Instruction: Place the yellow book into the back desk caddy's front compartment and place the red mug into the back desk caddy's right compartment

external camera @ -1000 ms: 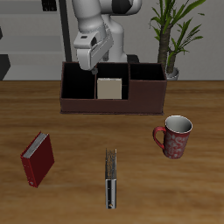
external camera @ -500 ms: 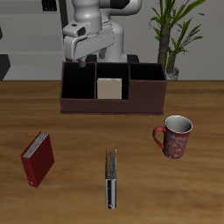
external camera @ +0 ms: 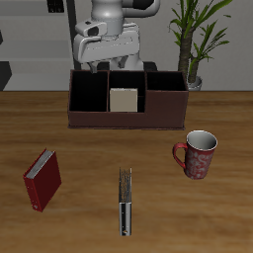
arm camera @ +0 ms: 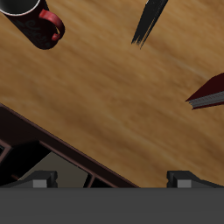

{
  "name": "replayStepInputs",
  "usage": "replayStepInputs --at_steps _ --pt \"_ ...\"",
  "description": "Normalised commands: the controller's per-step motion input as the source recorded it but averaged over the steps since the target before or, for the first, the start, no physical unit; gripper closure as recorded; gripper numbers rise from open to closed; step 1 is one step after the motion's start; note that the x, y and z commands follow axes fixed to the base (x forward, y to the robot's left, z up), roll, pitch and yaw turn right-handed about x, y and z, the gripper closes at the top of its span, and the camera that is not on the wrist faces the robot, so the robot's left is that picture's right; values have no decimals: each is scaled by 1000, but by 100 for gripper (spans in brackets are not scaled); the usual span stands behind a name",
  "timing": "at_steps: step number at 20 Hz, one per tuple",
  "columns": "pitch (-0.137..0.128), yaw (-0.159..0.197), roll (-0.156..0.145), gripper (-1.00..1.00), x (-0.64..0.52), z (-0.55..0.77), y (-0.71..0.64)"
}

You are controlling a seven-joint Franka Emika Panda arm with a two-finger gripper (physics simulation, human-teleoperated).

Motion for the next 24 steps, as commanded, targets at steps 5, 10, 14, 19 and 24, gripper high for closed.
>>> replayStepInputs --at_steps 5,10,14,19,24 --pt "6 -203 48 -100 112 50 378" --pt "32 -100 100 -100 288 0 512" --pt "1 -85 8 -100 283 0 253" --pt "-30 -71 -20 -100 300 -14 220" --pt "-3 -107 0 -100 287 -79 317"
